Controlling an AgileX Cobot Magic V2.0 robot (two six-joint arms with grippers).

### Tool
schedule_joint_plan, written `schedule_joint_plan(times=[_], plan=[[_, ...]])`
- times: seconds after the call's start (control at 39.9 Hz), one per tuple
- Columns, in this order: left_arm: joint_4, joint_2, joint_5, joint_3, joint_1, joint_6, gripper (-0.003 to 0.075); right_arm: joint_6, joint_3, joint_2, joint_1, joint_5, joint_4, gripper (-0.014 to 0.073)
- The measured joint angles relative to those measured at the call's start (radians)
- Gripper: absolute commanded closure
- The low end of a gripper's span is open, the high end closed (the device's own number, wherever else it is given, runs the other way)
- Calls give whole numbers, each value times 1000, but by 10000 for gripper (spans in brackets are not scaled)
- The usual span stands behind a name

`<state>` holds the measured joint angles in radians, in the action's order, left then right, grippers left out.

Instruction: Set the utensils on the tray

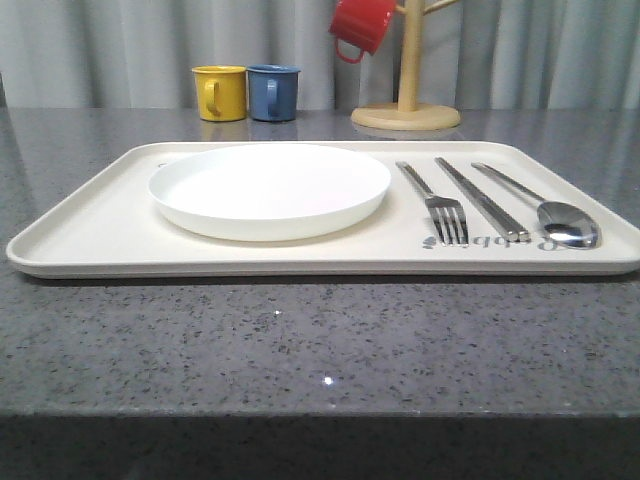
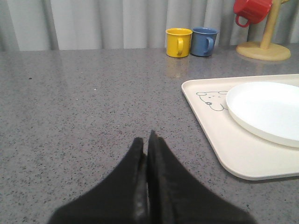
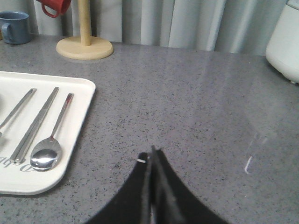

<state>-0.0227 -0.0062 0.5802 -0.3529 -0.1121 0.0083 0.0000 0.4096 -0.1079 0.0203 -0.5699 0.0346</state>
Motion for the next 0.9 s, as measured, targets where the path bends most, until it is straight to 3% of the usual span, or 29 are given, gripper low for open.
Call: schedule_joint_plan(times=[0.6, 0.9], plan=[[9, 0, -13, 11, 0, 0, 738, 0, 0, 0, 0, 0, 0, 656], [17, 0, -231, 217, 77, 0, 738, 0, 0, 0, 0, 0, 0, 656]])
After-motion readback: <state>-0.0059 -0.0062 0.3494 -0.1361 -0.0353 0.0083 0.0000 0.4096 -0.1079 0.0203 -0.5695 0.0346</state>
